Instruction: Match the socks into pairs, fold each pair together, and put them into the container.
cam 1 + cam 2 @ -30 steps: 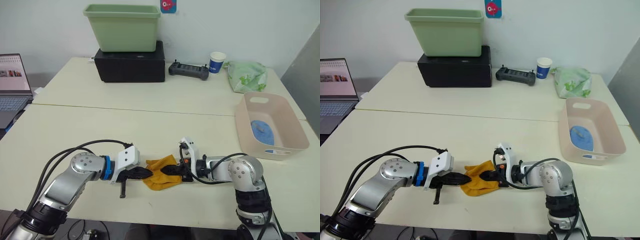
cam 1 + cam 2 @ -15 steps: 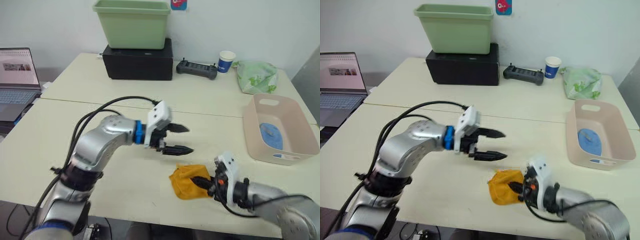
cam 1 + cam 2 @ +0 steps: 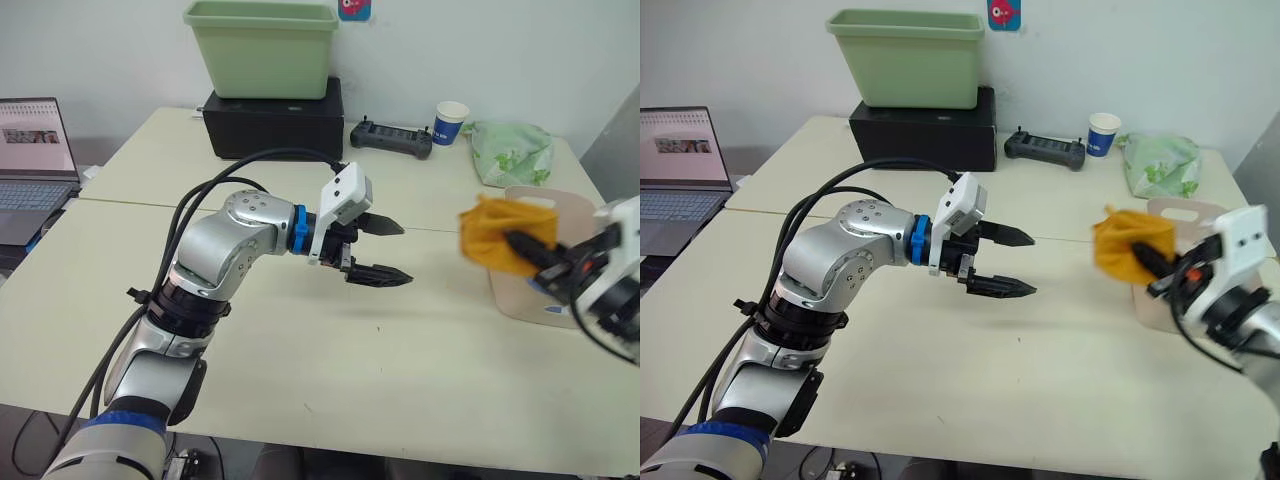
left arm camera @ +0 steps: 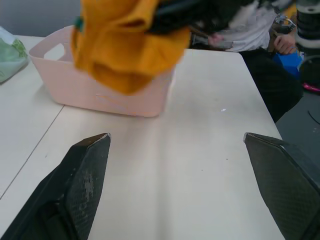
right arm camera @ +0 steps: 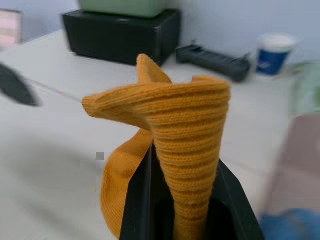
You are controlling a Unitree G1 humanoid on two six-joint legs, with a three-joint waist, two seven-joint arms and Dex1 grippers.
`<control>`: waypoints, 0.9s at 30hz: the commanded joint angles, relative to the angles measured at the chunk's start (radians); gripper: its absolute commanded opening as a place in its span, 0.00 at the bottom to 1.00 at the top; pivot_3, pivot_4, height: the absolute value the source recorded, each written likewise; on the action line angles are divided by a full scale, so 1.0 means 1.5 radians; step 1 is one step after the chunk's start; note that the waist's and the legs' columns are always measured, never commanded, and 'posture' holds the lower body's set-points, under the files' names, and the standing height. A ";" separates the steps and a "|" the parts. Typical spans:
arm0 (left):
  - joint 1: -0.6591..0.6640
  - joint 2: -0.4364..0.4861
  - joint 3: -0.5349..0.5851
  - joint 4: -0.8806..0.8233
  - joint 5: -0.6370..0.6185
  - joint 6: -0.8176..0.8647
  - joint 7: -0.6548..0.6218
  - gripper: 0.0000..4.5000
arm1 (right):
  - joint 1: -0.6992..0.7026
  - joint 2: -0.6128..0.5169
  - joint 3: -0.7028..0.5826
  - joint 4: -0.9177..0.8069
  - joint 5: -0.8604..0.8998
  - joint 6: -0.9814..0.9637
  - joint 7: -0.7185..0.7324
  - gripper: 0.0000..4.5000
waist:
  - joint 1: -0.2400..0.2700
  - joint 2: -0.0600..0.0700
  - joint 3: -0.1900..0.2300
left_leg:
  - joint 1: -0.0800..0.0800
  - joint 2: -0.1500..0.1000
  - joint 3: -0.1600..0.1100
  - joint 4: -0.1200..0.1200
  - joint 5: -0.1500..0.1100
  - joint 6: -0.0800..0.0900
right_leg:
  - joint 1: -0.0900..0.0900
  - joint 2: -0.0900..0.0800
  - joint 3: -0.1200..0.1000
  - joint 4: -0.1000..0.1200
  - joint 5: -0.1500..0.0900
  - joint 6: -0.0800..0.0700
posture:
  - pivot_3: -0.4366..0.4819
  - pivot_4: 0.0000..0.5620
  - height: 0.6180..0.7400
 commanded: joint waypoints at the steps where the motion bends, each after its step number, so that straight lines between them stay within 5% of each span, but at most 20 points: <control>1: -0.012 -0.004 0.005 -0.015 -0.004 -0.010 -0.011 0.99 | 0.026 -0.101 0.035 0.054 -0.184 -0.189 0.024 0.00 | 0.001 0.000 0.000 | 0.000 0.000 0.000 0.000 0.000 0.000 | 0.000 0.000 0.000 0.000 0.000 0.000 | 0.48 0.27 0.64; 5: -0.019 -0.013 0.010 -0.022 -0.013 -0.002 -0.013 0.99 | 0.106 -0.232 0.171 0.226 -0.461 -0.493 0.035 0.00 | 0.000 0.000 0.000 | 0.000 0.000 0.001 0.000 0.000 0.000 | 0.000 0.000 0.001 -0.001 0.000 0.000 | 0.48 0.27 0.64; 9: -0.025 -0.018 0.008 -0.025 -0.014 0.000 -0.017 0.99 | 0.086 -0.266 0.271 0.367 -0.579 -0.671 0.031 0.00 | -0.001 0.000 0.000 | 0.000 0.000 0.003 0.003 0.001 -0.002 | 0.000 -0.001 0.002 0.001 0.000 0.000 | 0.48 0.27 0.64; 15: -0.038 -0.026 0.014 -0.031 -0.023 0.015 -0.012 0.99 | 0.026 -0.273 0.367 0.474 -0.657 -0.735 0.089 0.00 | -0.003 0.001 0.001 | 0.000 0.000 0.002 0.005 0.002 -0.003 | 0.000 0.000 0.002 0.003 0.000 0.000 | 0.48 0.27 0.64; 20: -0.042 -0.028 0.016 -0.033 -0.024 0.017 -0.012 0.99 | 0.009 -0.275 0.364 0.481 -0.649 -0.712 0.158 0.00 | -0.001 0.001 0.001 | 0.000 0.000 0.001 0.007 0.001 -0.003 | 0.002 -0.001 0.001 0.003 0.000 0.000 | 0.48 0.27 0.64; 27: -0.038 -0.022 0.012 -0.026 -0.014 0.003 -0.014 1.00 | 0.005 -0.295 0.286 0.435 -0.550 -0.598 0.290 0.52 | -0.001 0.001 0.001 | 0.000 0.000 0.001 0.008 0.001 -0.003 | 0.003 -0.001 0.000 0.003 0.000 0.000 | 0.48 0.27 0.64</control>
